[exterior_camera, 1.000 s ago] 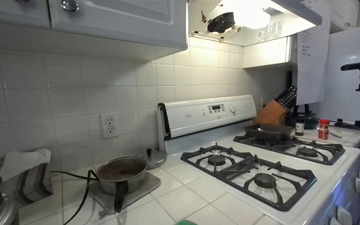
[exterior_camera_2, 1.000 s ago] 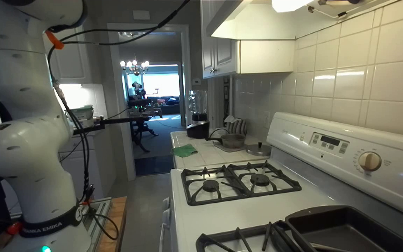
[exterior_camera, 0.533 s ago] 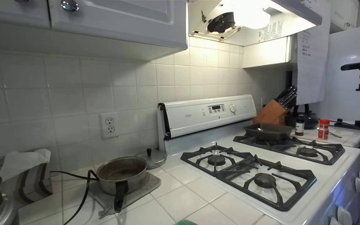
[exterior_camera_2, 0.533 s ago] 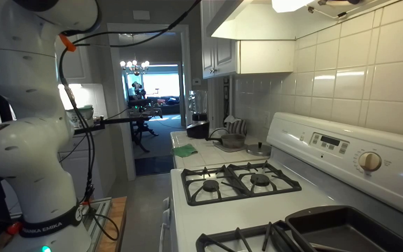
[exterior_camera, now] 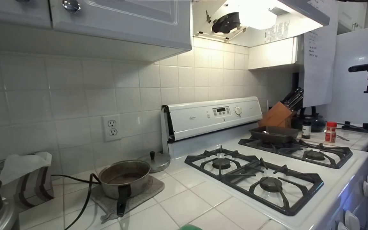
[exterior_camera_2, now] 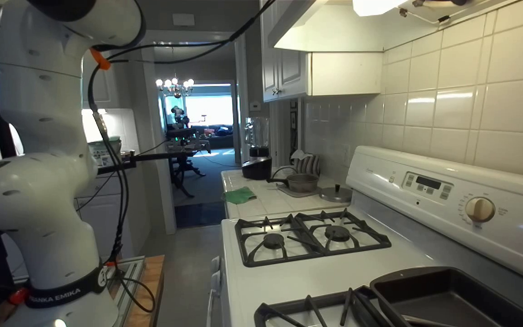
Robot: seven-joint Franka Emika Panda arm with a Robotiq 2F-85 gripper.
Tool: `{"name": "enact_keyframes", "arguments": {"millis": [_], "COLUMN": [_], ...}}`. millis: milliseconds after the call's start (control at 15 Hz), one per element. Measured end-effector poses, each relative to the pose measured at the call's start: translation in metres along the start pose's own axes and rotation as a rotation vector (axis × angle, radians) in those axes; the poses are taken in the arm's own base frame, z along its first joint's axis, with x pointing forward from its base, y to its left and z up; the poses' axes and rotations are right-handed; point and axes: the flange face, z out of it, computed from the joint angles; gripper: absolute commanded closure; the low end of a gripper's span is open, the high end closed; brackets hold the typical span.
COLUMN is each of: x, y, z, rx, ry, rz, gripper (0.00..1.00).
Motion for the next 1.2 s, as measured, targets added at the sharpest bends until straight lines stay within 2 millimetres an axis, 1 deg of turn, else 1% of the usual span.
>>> {"name": "enact_keyframes", "arguments": {"millis": [200,400,667,867,1000,1200], "x": [0.012,0.021,0.023,0.018,0.014,0.014], "y": [-0.010,-0.016,-0.016,-0.014,-0.008,-0.001], "z": [-0.015,-0.026,-0.027,-0.021,-0.015,-0.014], "rx": [0.025,0.040,0.041,0.030,-0.015,-0.063], "ry": [0.033,0.057,0.062,0.042,0.004,-0.025], "rz": [0.002,0.004,0.004,0.004,0.025,0.066], "gripper": [0.19,0.01,0.00,0.00,0.00,0.00]}}
